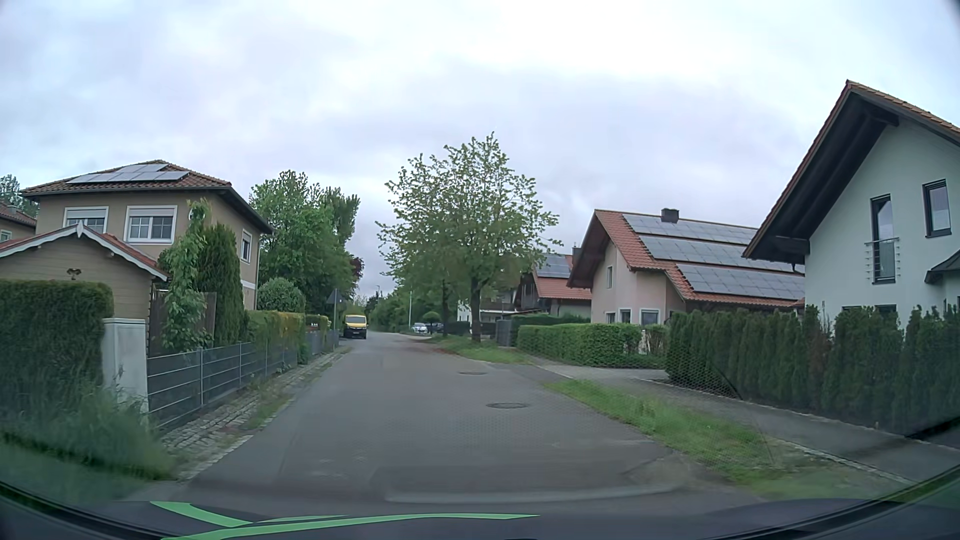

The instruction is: Follow the waypoints while adhering to traffic rules and regulations

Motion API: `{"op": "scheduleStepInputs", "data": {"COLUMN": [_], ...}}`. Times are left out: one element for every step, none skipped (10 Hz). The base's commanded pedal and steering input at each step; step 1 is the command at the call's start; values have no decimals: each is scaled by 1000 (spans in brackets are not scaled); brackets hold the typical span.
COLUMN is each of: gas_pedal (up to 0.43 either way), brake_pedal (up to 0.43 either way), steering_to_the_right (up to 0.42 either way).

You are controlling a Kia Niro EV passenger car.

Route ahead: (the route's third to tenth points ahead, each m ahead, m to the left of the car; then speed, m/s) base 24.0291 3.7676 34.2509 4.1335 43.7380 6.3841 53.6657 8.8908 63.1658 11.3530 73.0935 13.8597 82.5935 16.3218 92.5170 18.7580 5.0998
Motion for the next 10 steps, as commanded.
{"op": "scheduleStepInputs", "data": {"gas_pedal": [67,67,67,79,79,79,79,79,87,87], "brake_pedal": [0,0,0,0,0,0,0,0,0,0], "steering_to_the_right": [-24,-30,-35,-36,-34,-31,-33,-35,-35,-35]}}
